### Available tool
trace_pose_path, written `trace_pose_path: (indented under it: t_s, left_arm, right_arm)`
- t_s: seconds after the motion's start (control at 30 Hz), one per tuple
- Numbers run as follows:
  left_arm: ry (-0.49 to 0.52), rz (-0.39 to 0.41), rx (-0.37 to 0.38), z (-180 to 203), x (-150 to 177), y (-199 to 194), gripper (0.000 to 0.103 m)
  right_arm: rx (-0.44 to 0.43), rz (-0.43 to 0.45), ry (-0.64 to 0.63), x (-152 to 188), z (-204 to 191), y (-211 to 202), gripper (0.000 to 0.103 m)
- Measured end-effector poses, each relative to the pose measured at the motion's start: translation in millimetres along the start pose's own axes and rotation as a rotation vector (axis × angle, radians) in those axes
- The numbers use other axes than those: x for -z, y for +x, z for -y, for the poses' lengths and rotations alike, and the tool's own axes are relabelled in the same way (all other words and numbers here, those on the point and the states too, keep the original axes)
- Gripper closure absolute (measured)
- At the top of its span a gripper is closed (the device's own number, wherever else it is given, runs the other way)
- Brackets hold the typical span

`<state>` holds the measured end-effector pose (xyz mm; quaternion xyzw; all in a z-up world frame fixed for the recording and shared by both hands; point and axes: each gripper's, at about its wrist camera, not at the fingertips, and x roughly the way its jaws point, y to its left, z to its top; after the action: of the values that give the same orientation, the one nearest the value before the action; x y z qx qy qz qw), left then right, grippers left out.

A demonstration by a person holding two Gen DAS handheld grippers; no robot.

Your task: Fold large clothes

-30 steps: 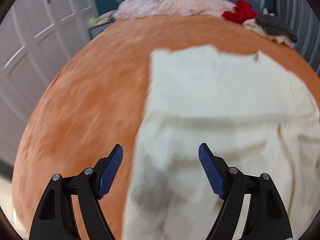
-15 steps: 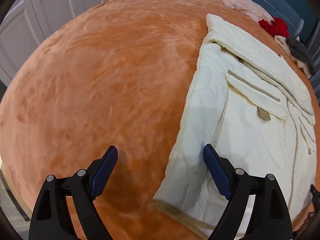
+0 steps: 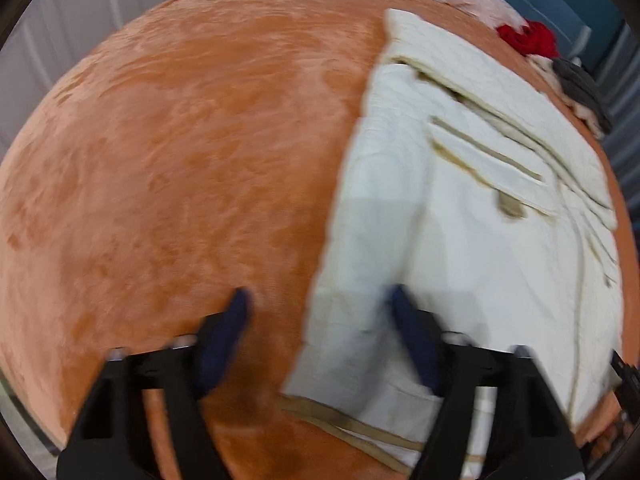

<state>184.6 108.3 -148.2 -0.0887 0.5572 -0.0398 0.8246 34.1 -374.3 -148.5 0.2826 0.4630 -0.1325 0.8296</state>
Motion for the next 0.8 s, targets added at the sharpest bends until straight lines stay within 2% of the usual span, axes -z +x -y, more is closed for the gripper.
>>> trace_pose_path:
  t_s: [0.03,0.07,0.17,0.37,0.5,0.7,0.8]
  left_arm:
    - [0.011,-0.012,0.034,3,0,-2,0.073]
    - [0.016,-0.023,0.053,6,0,-3,0.084]
    - [0.069,-0.014,0.026,18,0,-15,0.094]
    - [0.160,0.043,-0.007,39,5,-51,0.097]
    - [0.179,0.070,0.019,43,11,-77,0.098]
    - [0.189,0.071,0.031,43,41,-105,0.098]
    - [0.220,0.059,0.019,37,65,-119,0.098]
  right_arm:
    - [-0.004,-0.002,0.004,-1,-2,0,0.078]
    - [-0.004,-0.002,0.001,-1,-3,-2,0.082]
    - [-0.007,0.008,-0.005,-1,-8,-9,0.089]
    - [-0.027,0.039,-0.020,-4,-11,-27,0.095]
    - [-0.026,0.055,-0.063,-1,-15,-47,0.096]
    - [-0.017,0.036,-0.153,18,-15,-75,0.096]
    - [0.003,-0.005,-0.248,39,-16,-92,0.096]
